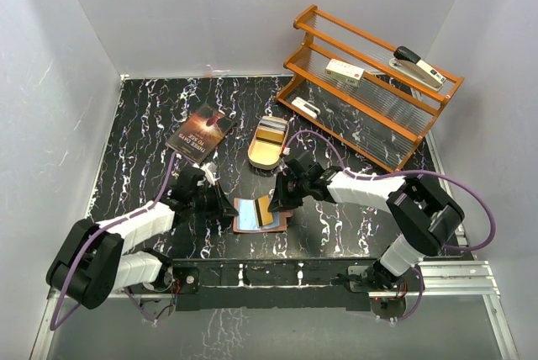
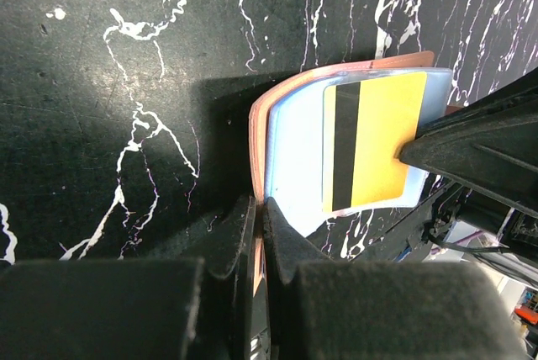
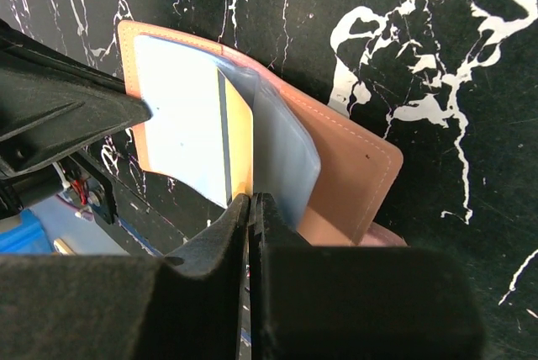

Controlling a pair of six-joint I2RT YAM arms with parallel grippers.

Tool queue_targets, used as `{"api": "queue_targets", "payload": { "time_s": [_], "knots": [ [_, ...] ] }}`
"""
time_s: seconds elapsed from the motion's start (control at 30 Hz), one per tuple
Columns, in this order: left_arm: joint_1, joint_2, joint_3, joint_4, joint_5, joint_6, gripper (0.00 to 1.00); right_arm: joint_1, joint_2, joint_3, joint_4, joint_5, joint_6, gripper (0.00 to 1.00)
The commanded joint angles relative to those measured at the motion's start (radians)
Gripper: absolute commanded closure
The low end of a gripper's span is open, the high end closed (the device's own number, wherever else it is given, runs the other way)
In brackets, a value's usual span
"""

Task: Put the credit cards into the card holder
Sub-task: Insert the credit card into the card holder.

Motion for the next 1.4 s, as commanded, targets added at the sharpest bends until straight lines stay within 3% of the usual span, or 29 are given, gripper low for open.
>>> {"api": "queue_targets", "payload": {
  "time_s": [0.0,0.73,1.0,1.17,1.37],
  "knots": [
    [-0.003,0.012,-0.008,-0.001,0.004,0.017,1.0,0.0,0.008,0.005,0.04,0.008,0.008,1.0],
    [-0.003,0.002,-0.004,-0.02,-0.009,0.023,0.99,0.0,-0.033,-0.013,-0.011,0.029,0.023,1.0],
    [-0.003,0.005,0.008,-0.03,-0.012,0.022,0.93,-0.002,-0.095,0.0,0.036,-0.049,0.074,1.0],
    [-0.003,0.019,0.002,-0.005,0.0,0.012,0.95,0.006,-0.127,0.015,0.004,0.058,0.221,1.0],
    [-0.003,0.031,0.006,0.01,0.008,0.003,0.96,0.058,-0.1,0.147,-0.176,0.241,0.254,1.0]
  ]
}}
